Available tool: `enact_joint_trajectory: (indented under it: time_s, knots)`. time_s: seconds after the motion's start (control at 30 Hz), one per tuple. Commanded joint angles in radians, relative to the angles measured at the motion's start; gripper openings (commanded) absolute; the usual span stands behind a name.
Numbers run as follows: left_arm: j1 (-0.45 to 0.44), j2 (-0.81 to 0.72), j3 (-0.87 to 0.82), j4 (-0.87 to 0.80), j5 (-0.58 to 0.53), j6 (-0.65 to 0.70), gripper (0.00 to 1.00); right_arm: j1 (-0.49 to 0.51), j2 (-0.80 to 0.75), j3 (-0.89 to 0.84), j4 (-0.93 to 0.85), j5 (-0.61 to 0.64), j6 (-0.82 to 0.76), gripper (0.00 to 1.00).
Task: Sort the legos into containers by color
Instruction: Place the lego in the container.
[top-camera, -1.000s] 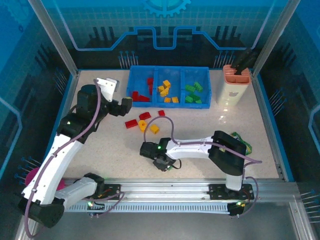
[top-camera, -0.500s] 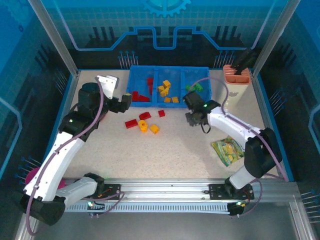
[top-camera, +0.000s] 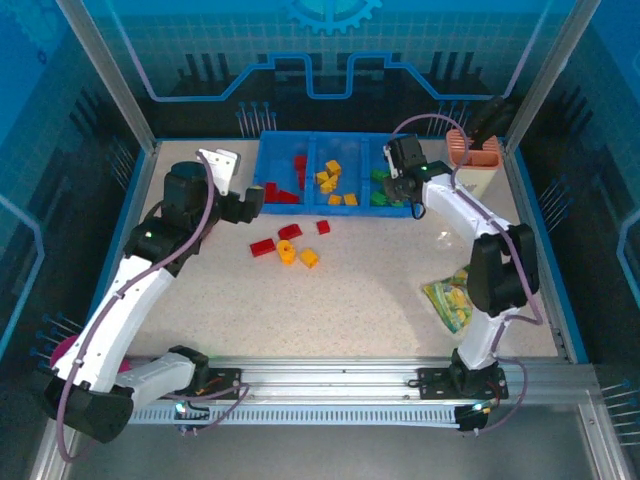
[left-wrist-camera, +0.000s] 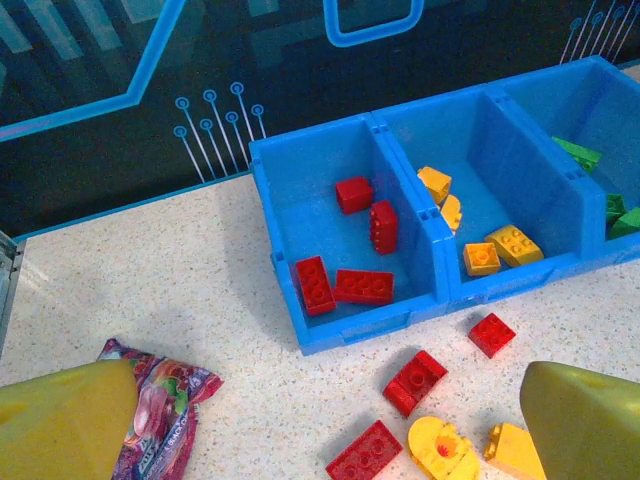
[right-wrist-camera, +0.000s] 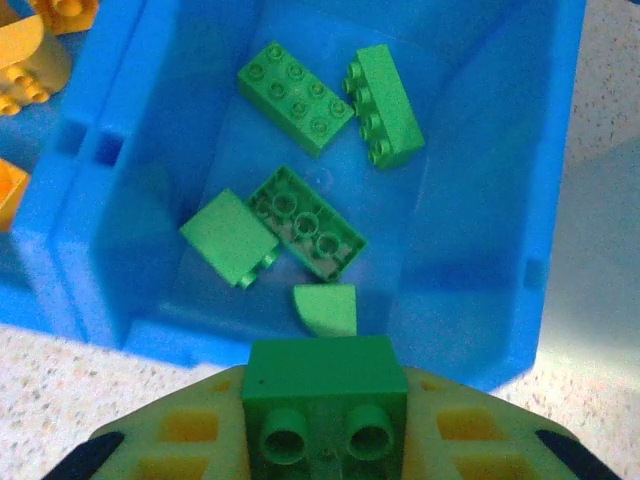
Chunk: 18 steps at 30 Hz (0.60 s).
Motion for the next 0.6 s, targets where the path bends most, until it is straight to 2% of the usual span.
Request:
enact_joint_trajectory:
  time_s: [0.0, 0.17, 0.33, 0.57]
  knots:
    - [0.011, 0.004, 0.041, 0.006, -0.022, -0.013, 0.99, -0.037, 0.081, 0.105, 0.039, -0.046, -0.041, 0.29]
    - [0.011, -0.001, 0.04, 0.002, -0.02, -0.015, 0.99, -0.075, 0.25, 0.329, 0.03, -0.091, -0.044, 0.3]
    - [0.012, -0.022, 0.03, -0.008, -0.019, -0.028, 0.99, -0.091, 0.433, 0.574, -0.052, -0.124, -0.049, 0.3]
    - [0.014, -0.029, 0.043, -0.025, -0.023, -0.019, 0.99, -0.108, 0.545, 0.719, -0.098, -0.133, -0.048, 0.33]
